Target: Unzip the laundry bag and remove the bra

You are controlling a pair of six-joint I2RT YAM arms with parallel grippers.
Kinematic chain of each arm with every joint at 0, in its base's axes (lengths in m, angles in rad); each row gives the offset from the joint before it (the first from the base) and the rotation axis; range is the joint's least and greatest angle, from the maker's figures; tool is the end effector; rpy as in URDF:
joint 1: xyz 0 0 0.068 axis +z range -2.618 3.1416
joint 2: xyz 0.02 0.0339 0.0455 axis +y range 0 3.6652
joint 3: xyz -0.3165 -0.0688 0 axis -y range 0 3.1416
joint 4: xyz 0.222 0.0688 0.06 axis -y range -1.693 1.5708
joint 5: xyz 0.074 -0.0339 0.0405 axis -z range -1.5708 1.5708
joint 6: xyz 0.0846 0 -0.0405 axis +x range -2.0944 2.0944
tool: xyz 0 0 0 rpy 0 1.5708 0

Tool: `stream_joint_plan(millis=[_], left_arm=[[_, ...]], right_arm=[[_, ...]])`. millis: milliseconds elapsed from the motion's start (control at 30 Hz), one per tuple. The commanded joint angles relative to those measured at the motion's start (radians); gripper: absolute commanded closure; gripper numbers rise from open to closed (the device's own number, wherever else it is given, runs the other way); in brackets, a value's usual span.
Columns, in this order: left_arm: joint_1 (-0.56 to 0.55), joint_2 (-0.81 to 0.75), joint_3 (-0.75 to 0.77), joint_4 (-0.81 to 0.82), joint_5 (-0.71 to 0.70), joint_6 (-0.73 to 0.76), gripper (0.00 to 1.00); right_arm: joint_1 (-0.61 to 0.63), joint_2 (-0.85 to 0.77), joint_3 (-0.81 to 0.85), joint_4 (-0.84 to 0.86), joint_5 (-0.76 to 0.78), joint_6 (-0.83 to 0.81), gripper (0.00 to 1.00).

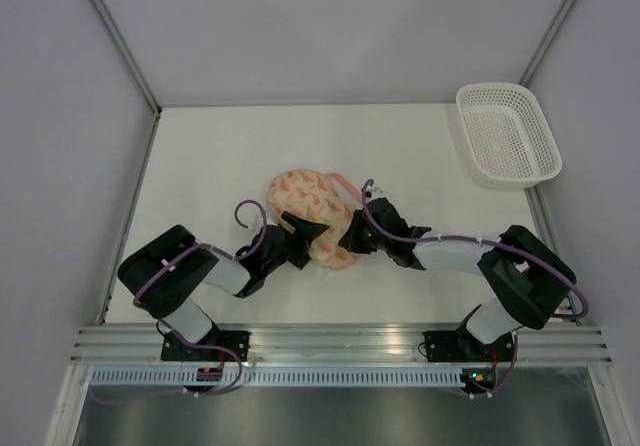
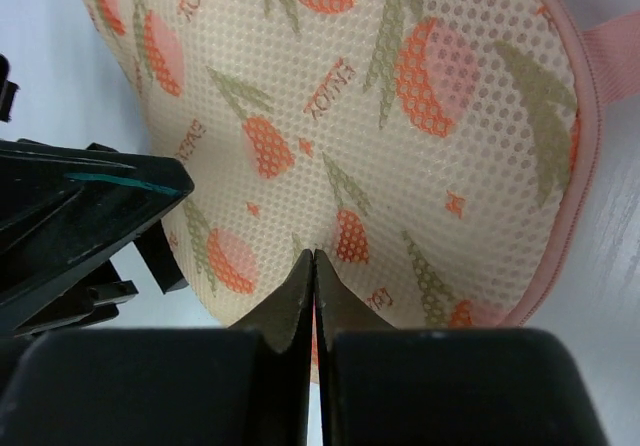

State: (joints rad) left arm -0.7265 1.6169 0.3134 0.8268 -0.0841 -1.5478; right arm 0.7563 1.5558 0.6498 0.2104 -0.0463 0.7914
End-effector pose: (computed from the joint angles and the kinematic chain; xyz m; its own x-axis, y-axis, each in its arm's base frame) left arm 0.2228 -0.1885 0.1588 -0.6138 -0.7872 -0.0590 -0.3290 0.3230 -0.8874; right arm 0.2309 0.2232 0.1907 -0.8336 0.1904 -0.5185 -0.1684 0.8064 0.5669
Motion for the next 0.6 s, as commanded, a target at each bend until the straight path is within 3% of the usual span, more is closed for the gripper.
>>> stream_joint_plan(millis=[0, 33, 167, 267, 400, 500, 533, 567], left_arm=[[-0.021, 0.054, -0.083, -0.190, -0.058, -0.012, 0.12], [-0.022, 0.046, -0.095, -0.181, -0.062, -0.014, 0.15], [-0.024, 0.003, -0.111, -0.150, -0.046, 0.000, 0.51], [-0.025, -0.014, -0.105, -0.147, -0.037, 0.003, 0.58], [-0.034, -0.012, -0.106, -0.115, -0.045, 0.000, 0.58], [-0.034, 0.024, -0.119, 0.018, -0.045, 0.009, 0.64], [-0.034, 0.024, -0.122, 0.053, -0.043, 0.014, 0.70], [-0.036, 0.043, -0.125, 0.089, -0.040, 0.015, 0.91]], right_arm=[[0.000, -0.051, -0.013, 0.007, 0.006, 0.000, 0.99], [-0.002, -0.053, -0.013, 0.007, 0.005, 0.000, 1.00], [-0.009, -0.046, -0.013, 0.017, -0.010, 0.008, 1.00], [-0.014, -0.040, -0.010, 0.020, -0.018, 0.011, 1.00], [-0.015, -0.040, -0.012, 0.024, -0.027, 0.015, 1.00], [-0.017, -0.040, -0.021, 0.040, -0.044, 0.022, 1.00], [-0.017, -0.040, -0.022, 0.040, -0.050, 0.023, 1.00], [-0.017, -0.043, -0.024, 0.044, -0.055, 0.025, 0.99]])
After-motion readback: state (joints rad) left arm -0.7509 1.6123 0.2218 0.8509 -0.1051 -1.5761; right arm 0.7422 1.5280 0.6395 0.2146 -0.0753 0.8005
